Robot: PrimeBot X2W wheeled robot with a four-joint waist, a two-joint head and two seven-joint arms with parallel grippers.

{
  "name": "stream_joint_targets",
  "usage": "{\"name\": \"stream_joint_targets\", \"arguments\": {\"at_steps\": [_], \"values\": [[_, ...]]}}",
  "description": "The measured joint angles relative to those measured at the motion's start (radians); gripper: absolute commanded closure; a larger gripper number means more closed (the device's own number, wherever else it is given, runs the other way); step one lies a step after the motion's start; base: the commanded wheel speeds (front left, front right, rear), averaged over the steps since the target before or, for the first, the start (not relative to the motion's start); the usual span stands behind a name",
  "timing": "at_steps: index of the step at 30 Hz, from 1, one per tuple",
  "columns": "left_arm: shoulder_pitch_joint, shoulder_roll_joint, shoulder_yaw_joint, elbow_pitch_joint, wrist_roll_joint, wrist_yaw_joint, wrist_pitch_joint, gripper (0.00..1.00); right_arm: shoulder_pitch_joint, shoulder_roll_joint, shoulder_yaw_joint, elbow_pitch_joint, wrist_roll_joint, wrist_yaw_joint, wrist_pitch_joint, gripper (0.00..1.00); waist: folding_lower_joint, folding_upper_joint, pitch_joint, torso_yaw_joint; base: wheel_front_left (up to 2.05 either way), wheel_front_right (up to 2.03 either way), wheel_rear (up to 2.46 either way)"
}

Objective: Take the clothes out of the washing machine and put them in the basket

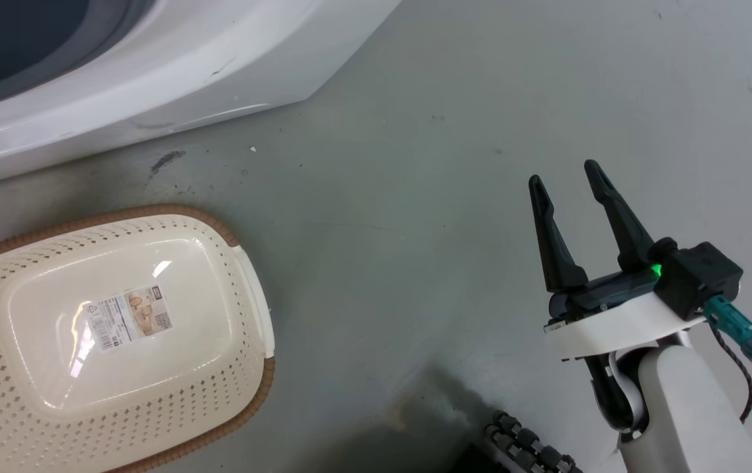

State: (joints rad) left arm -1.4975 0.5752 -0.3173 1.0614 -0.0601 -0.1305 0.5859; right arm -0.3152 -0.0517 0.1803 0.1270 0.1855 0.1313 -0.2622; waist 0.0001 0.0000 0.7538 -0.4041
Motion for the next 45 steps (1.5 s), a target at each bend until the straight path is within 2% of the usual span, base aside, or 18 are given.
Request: {"name": "stream_joint_targets", "arguments": {"at_steps": [5, 11, 17, 21, 29, 33, 39, 45], "values": [[0.031, 0.014, 0.000, -0.049, -0.005, 0.031, -0.041, 1.00, -0.012, 0.000, -0.005, 0.001, 0.000, 0.000, 0.000, 0.00, 0.0000, 0.0000, -0.007, 0.003, 0.00, 0.00, 0.00], [0.099, 0.008, 0.005, -0.141, -0.008, 0.099, -0.230, 1.00, -0.012, 0.001, -0.015, 0.003, -0.012, 0.000, 0.000, 0.00, 0.0000, 0.0000, -0.045, 0.019, 0.00, 0.00, 0.00], [0.186, -0.038, 0.046, -0.171, -0.066, 0.152, -0.422, 1.00, -0.008, 0.001, -0.037, 0.009, -0.045, 0.000, 0.000, 0.00, -0.0001, 0.0000, -0.108, 0.040, 0.00, 0.00, 0.00], [0.263, -0.078, 0.090, -0.157, -0.129, 0.166, -0.544, 1.00, 0.009, 0.001, -0.046, 0.018, -0.054, 0.000, 0.000, 0.00, -0.0001, 0.0000, -0.165, 0.053, 0.00, 0.00, 0.00], [0.430, -0.150, 0.128, -0.116, -0.202, 0.165, -0.774, 1.00, 0.062, 0.001, -0.055, 0.053, -0.100, 0.000, 0.000, 0.00, -0.0001, 0.0000, -0.307, 0.089, 0.00, 0.00, 0.00], [0.510, -0.184, 0.134, -0.121, -0.225, 0.157, -0.827, 1.00, 0.098, 0.001, -0.070, 0.066, -0.119, 0.000, 0.000, 0.00, -0.0002, 0.0000, -0.387, 0.112, 0.00, 0.00, 0.00], [0.631, -0.221, 0.156, -0.194, -0.248, 0.156, -0.846, 1.00, 0.146, 0.001, -0.091, 0.066, -0.143, 0.000, 0.016, 0.00, -0.0004, 0.0000, -0.498, 0.155, 0.00, 0.00, 0.00], [0.773, -0.257, 0.187, -0.371, -0.242, 0.167, -0.847, 1.00, 0.194, 0.001, -0.114, 0.034, -0.152, 0.000, 0.048, 0.00, -0.0004, 0.0000, -0.583, 0.209, 0.00, 0.00, 0.00]]}}
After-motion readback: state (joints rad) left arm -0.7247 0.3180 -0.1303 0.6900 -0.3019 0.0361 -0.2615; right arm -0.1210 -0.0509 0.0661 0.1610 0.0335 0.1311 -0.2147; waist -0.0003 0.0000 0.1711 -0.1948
